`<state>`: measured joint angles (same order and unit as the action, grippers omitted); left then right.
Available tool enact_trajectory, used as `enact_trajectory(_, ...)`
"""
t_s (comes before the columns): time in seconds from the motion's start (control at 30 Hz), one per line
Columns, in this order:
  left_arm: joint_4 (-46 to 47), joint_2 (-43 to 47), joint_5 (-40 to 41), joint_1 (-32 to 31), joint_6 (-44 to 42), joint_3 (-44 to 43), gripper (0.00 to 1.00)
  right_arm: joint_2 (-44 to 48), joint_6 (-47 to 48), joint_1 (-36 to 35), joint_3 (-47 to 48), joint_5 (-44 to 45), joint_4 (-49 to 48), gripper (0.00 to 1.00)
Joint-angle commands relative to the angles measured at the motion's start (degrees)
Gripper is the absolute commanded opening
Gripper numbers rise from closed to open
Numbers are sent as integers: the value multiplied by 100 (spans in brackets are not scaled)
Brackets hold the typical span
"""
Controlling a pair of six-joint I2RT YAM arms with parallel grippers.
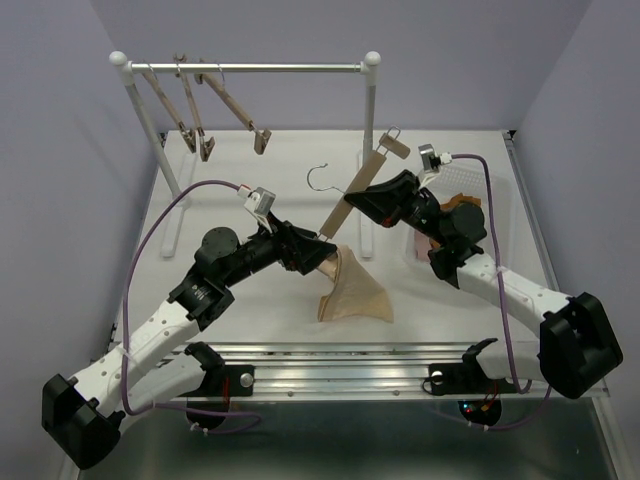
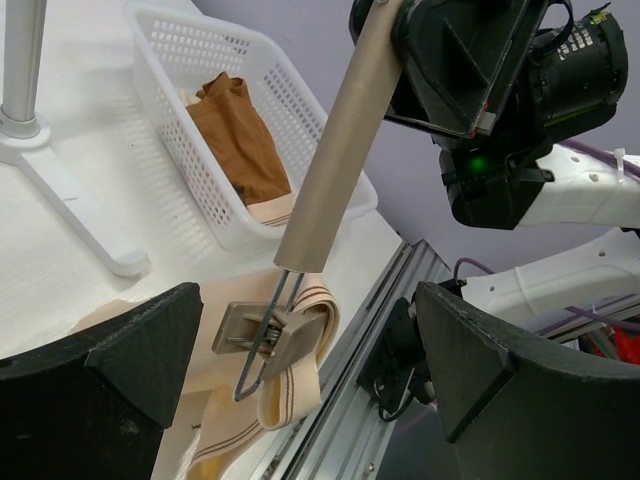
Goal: Remove the underwear clipped to the hanger
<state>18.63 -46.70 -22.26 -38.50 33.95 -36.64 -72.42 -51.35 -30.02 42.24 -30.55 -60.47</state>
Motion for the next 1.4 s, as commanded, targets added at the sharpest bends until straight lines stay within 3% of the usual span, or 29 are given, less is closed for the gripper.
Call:
enact_trajectory(0.0, 272, 38, 3, 9, 6, 8, 99, 123, -59, 31, 373, -171, -457, 1)
enact_trajectory(0.27, 343, 126, -340, 9, 15, 8, 95, -175, 143, 84, 592, 110, -255, 1)
enact_trajectory(0.57, 387, 442, -200, 9, 76, 105, 91, -343, 477, 84, 733, 365, 325, 1)
enact_trajectory(0.87, 202, 451, -60, 9, 23, 43, 77, -325, 512, 84, 716, 462, 597, 1)
enact_trajectory(0.93, 211, 486, 2, 9, 23, 69, 70, -334, 504, 84, 716, 436, 615, 1)
enact_trajectory(1.03, 237, 530, 64, 9, 23, 87, 51, -360, 495, 84, 707, 383, 633, 1)
enact_trajectory(1.17, 325, 583, 169, 9, 32, 140, 0, -386, 495, 84, 716, 172, 633, 1)
enact_trajectory(1.37, 536, 688, 134, 9, -134, 228, 0, -466, 635, 84, 777, -180, 624, 1)
